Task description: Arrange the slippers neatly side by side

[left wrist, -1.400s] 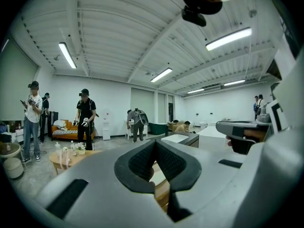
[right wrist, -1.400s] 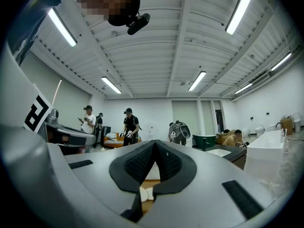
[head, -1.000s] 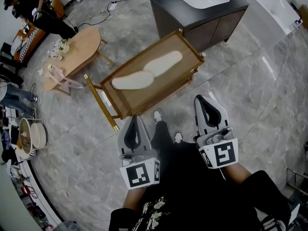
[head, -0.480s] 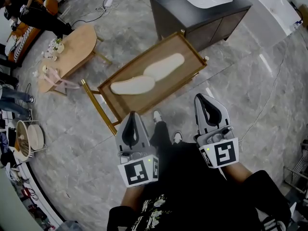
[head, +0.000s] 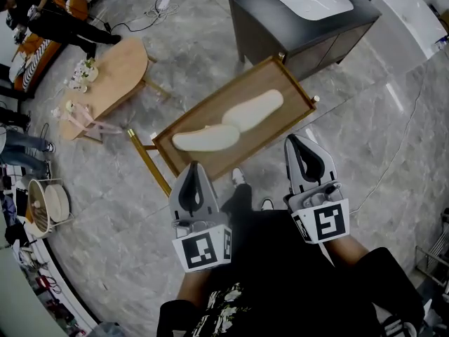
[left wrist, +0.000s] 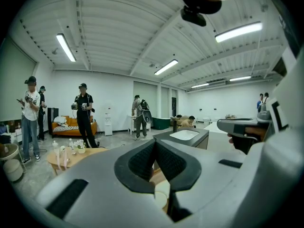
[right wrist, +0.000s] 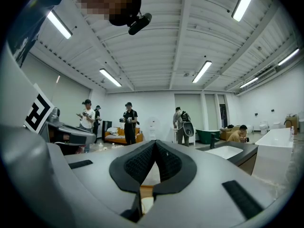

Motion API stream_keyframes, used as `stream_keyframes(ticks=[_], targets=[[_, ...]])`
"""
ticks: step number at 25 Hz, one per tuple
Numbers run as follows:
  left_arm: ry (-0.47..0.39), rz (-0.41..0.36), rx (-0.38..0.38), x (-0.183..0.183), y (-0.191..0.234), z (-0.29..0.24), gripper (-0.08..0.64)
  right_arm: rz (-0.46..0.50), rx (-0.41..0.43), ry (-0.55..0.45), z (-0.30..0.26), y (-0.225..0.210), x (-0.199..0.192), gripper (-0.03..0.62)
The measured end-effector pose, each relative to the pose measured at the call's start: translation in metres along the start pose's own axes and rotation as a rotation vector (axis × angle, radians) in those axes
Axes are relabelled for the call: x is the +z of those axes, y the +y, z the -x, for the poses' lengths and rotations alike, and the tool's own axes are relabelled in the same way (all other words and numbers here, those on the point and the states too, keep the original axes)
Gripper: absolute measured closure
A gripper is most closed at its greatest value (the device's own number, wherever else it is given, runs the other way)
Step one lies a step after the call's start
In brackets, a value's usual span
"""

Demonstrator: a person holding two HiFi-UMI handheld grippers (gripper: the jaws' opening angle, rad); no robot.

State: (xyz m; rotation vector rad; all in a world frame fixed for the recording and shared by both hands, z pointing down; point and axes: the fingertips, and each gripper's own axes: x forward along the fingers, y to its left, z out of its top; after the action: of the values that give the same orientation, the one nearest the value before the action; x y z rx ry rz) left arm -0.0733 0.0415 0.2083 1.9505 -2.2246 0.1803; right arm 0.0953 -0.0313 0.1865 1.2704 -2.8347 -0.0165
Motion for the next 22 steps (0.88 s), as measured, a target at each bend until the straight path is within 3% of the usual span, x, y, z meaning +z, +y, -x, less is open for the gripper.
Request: stream_keyframes(ticks=[22], targets=[[0.016, 0.044, -0.141, -0.007, 0.052, -0.072, 0.557, 0.046, -0.078, 0.053, -0.070, 0.016, -0.004, 0.595]])
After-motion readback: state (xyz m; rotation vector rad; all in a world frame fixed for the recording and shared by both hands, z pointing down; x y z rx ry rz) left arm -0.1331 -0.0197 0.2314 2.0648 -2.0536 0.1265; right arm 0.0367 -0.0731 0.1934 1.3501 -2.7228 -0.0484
